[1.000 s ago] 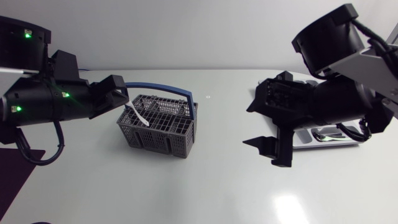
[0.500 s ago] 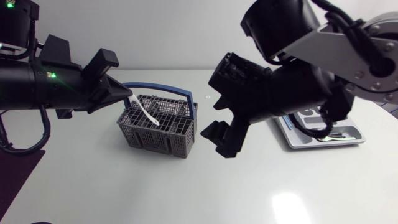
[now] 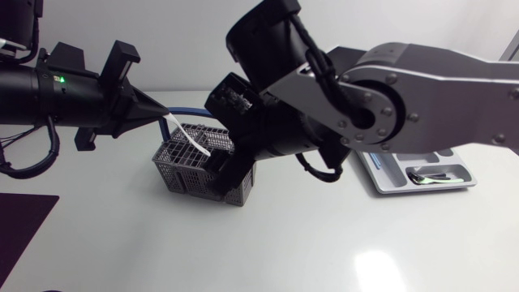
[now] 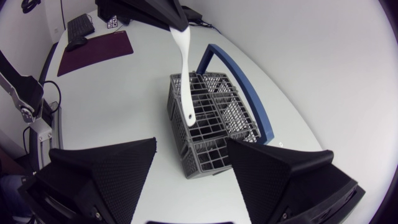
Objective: Unload the cutlery basket into the drawer organizer.
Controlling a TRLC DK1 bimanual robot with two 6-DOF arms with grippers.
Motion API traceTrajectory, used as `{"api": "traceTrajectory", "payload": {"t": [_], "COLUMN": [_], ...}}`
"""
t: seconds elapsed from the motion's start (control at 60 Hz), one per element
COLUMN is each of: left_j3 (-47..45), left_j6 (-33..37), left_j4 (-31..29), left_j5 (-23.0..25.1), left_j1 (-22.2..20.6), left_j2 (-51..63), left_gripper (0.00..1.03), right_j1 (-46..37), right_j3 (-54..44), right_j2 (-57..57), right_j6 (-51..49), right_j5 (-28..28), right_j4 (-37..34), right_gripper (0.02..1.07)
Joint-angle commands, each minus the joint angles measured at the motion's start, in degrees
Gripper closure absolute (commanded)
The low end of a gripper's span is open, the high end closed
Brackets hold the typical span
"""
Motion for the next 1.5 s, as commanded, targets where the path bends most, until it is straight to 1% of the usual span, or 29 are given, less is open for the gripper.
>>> {"api": "traceTrajectory", "payload": {"t": [0.0, 0.083, 0.283, 0.4, 0.483, 0.667, 0.85, 0.933, 1.0, 1.05, 1.3, 1.333, 1.383, 1.4, 1.417, 1.433, 1.45, 1.467, 1.483], "left_j3": [2.0, 2.4, 2.7, 2.8, 2.5, 2.4, 2.2, 2.2, 2.2, 2.2, 2.4, 2.4, 2.4, 2.4, 2.4, 2.4, 2.5, 2.5, 2.5], "left_j6": [-2.3, -2.5, -2.8, -2.9, -2.8, -2.8, -2.8, -2.8, -2.8, -2.8, -2.8, -2.8, -3.2, -3.3, -3.4, -3.4, -3.5, -3.5, -3.4], "left_j4": [-0.6, -1.1, -1.8, -2.1, -2.3, -2.4, -2.5, -2.6, -2.7, -2.7, -2.9, -2.9, -2.8, -2.7, -2.7, -2.7, -2.7, -2.6, -2.6], "left_j5": [1.9, 3.3, 6.1, 7.4, 8.4, 9.0, 9.8, 10.1, 10.3, 10.3, 11.8, 12.0, 14.6, 14.9, 14.9, 14.9, 14.9, 14.8, 14.8], "left_j1": [0.7, 1.1, 1.3, 1.4, 1.6, 2.0, 2.3, 2.4, 2.4, 2.4, 2.8, 2.9, 3.7, 3.8, 4.0, 4.1, 4.3, 4.3, 4.3], "left_j2": [1.2, 1.9, 3.0, 3.5, 3.6, 3.4, 3.5, 3.5, 3.5, 3.5, 3.4, 3.4, 3.4, 3.4, 3.5, 3.5, 3.5, 3.6, 3.6], "left_gripper": [1.00, 1.00, 1.00, 1.00, 1.00, 1.00, 1.00, 1.00, 1.00, 1.00, 1.00, 0.97, 0.72, 0.69, 0.60, 0.57, 0.40, 0.31, 0.27], "right_j1": [1.2, 2.0, 2.9, 3.1, 3.1, 3.5, 3.7, 3.7, 3.7, 3.8, 3.9, 3.9, 3.9, 3.9, 3.9, 3.9, 3.9, 3.9, 3.9], "right_j3": [1.2, 0.6, 1.6, 3.1, 4.2, 5.3, 5.9, 6.0, 6.0, 6.0, 6.1, 6.1, 6.0, 6.0, 5.9, 5.9, 5.8, 5.8, 5.7], "right_j2": [2.0, 2.4, 4.8, 6.9, 8.0, 9.0, 9.6, 9.9, 10.0, 10.1, 11.2, 11.2, 11.0, 11.0, 10.9, 10.9, 10.8, 10.8, 10.8], "right_j6": [1.4, 0.3, -1.3, -2.1, -2.4, -4.1, -4.4, -4.8, -4.8, -5.2, -5.2, -5.2, -5.2, -5.2, -5.2, -5.1, -5.1, -5.1, -5.1], "right_j5": [1.1, 2.0, 3.3, 3.6, 3.7, 5.2, 5.5, 5.5, 5.5, 5.5, 5.4, 5.4, 5.2, 5.1, 5.1, 5.0, 5.0, 5.0, 5.0], "right_j4": [2.1, 4.6, 8.3, 9.7, 9.8, 11.2, 11.3, 11.3, 11.3, 11.3, 10.8, 10.7, 10.5, 10.4, 10.4, 10.3, 10.3, 10.3, 10.3], "right_gripper": [0.33, 0.39, 0.50, 0.61, 0.63, 0.80, 0.90, 0.97, 0.98, 1.01, 1.01, 1.01, 1.01, 1.01, 1.01, 1.01, 1.01, 1.01, 1.01]}}
